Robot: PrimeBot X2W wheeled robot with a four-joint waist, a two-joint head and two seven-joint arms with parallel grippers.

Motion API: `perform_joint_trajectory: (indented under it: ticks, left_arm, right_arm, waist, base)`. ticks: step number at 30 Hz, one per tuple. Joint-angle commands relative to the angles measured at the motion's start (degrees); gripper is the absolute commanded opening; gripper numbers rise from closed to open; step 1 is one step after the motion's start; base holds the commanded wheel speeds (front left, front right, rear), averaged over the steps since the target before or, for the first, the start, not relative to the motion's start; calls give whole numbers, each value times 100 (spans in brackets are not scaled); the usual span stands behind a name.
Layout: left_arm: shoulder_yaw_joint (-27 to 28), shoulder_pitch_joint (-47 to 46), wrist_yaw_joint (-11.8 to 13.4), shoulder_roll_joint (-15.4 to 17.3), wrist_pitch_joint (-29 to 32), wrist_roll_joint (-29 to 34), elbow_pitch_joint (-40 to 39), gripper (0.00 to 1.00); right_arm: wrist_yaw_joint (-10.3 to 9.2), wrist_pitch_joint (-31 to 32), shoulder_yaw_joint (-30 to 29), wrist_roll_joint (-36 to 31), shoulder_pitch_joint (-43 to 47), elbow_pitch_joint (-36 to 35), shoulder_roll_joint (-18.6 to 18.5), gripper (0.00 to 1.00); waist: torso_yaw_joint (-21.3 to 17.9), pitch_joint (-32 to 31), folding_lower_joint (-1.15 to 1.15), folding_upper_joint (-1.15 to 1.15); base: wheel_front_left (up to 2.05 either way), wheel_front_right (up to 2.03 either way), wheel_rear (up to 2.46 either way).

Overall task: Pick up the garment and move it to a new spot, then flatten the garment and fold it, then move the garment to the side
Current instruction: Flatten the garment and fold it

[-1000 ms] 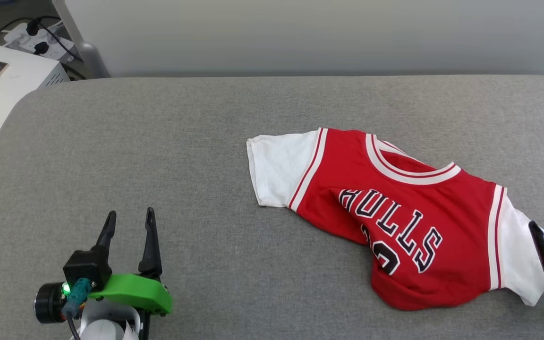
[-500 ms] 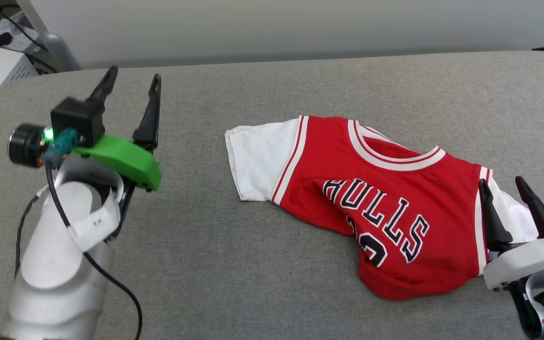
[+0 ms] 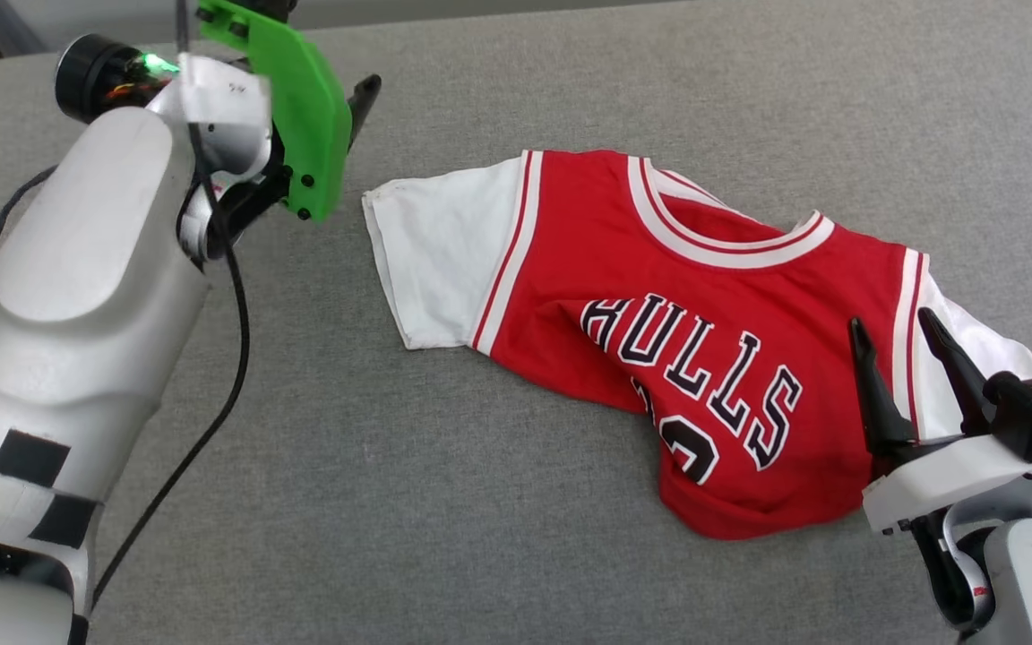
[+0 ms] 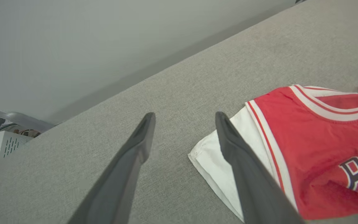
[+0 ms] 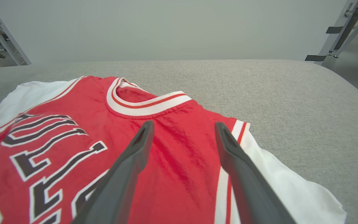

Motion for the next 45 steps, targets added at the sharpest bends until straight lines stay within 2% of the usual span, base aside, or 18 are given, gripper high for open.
perform_joint_trajectory:
  ticks: [1, 3, 4, 7, 12, 13, 14, 15, 22, 29, 35, 40, 42, 45]
  left_arm:
    - [-429, -358, -17, 76, 805, -508, 195, 100]
    - [-711, -496, -17, 132, 1230, -698, 311, 100]
    - [-1070, -658, -17, 235, 1620, -843, 522, 100]
    - [-1460, -663, -17, 253, 1740, -1052, 937, 100]
    - [-1990, -507, -17, 234, 1934, -1296, 1030, 100]
    - [-2126, -493, -17, 264, 1955, -1330, 1001, 50]
    - [-2211, -479, -17, 285, 1948, -1371, 990, 11]
    - [-2312, -469, -17, 315, 1924, -1418, 970, 0]
    - [-2496, -517, -17, 467, 1233, -1734, 869, 0]
    - [-2369, -320, -17, 1014, 774, -2042, 1027, 0]
    - [-2334, 33, 63, 1450, 623, -2092, 1382, 0]
    - [-2279, 320, 159, 1402, 349, -2186, 1607, 0]
    - [-2250, 386, 212, 1311, 21, -2142, 1657, 100]
    - [-2205, 462, 250, 1181, -711, -1992, 1659, 100]
  right_arm:
    - [-4, -69, 74, -40, -211, -46, 26, 100]
    - [-4, -90, 125, -34, -279, -62, 41, 100]
    - [-4, -123, 206, -32, -385, -74, 76, 100]
    - [-4, -194, 278, -13, -542, -2, 95, 100]
    - [-4, -242, 259, -14, -595, 81, 76, 100]
    - [-4, -248, 241, -16, -601, 101, 67, 100]
    - [-4, -252, 225, -22, -607, 117, 62, 100]
    - [-4, -256, 212, -30, -615, 134, 60, 100]
    - [-4, -271, 84, -84, -504, 166, -1, 100]
    - [-4, -179, -95, -113, -217, 109, -34, 100]
    - [-4, -69, -93, -118, -118, 8, -49, 100]
    - [-4, 18, -125, -109, -82, -14, -97, 100]
    - [-4, 45, -153, -84, -79, -30, -124, 100]
    - [-4, 55, -209, -64, -120, -77, -235, 100]
  waist:
    - [-297, 488, 0, 0]
    - [-353, 623, 0, 0]
    - [-445, 823, 0, 0]
    - [-549, 1013, 0, 0]
    - [-541, 1042, 0, 0]
    - [-523, 1034, 0, 0]
    - [-504, 1019, 0, 0]
    - [-481, 995, 0, 0]
    - [-188, 601, 0, 0]
    - [91, 170, 0, 0]
    - [132, 90, 0, 0]
    - [131, 70, 0, 0]
    - [161, 4, 0, 0]
    - [231, -184, 0, 0]
  base:
    - [0, 0, 0]
    - [0, 0, 0]
    - [0, 0, 0]
    - [0, 0, 0]
    - [0, 0, 0]
    - [0, 0, 0]
    - [0, 0, 0]
    - [0, 0, 0]
    - [0, 0, 0]
    - [0, 0, 0]
    - [0, 0, 0]
    - [0, 0, 0]
    - [0, 0, 0]
    - [0, 0, 0]
